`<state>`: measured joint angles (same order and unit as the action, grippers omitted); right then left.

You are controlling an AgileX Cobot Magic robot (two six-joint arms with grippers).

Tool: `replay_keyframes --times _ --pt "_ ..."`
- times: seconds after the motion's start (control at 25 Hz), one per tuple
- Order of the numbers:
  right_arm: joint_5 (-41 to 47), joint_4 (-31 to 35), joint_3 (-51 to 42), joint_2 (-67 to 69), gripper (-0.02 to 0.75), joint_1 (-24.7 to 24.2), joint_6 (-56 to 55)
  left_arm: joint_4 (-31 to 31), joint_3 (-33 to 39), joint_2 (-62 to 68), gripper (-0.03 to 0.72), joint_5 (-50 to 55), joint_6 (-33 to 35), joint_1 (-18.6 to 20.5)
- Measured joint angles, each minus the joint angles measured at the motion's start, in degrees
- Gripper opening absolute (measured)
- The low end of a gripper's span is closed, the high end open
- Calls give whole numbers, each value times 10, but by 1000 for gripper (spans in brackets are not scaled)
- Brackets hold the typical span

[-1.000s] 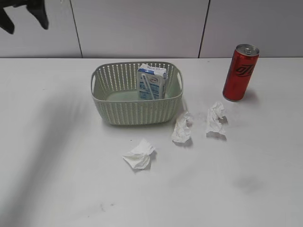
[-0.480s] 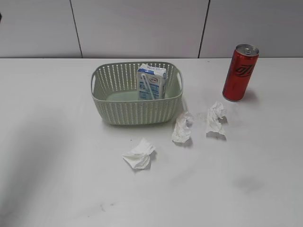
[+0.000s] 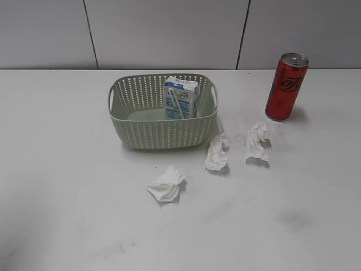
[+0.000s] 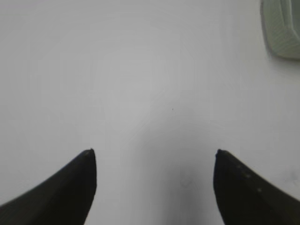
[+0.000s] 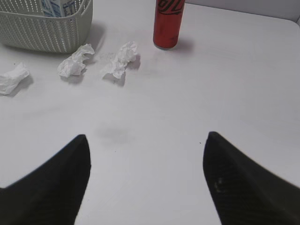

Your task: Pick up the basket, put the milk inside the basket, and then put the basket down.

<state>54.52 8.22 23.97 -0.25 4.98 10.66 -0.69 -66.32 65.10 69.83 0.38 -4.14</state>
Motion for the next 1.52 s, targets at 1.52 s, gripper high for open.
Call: replay_keyframes --times 1.52 --pt "0 7 0 0 588 0 0 -2 364 -596 589 -104 1 0"
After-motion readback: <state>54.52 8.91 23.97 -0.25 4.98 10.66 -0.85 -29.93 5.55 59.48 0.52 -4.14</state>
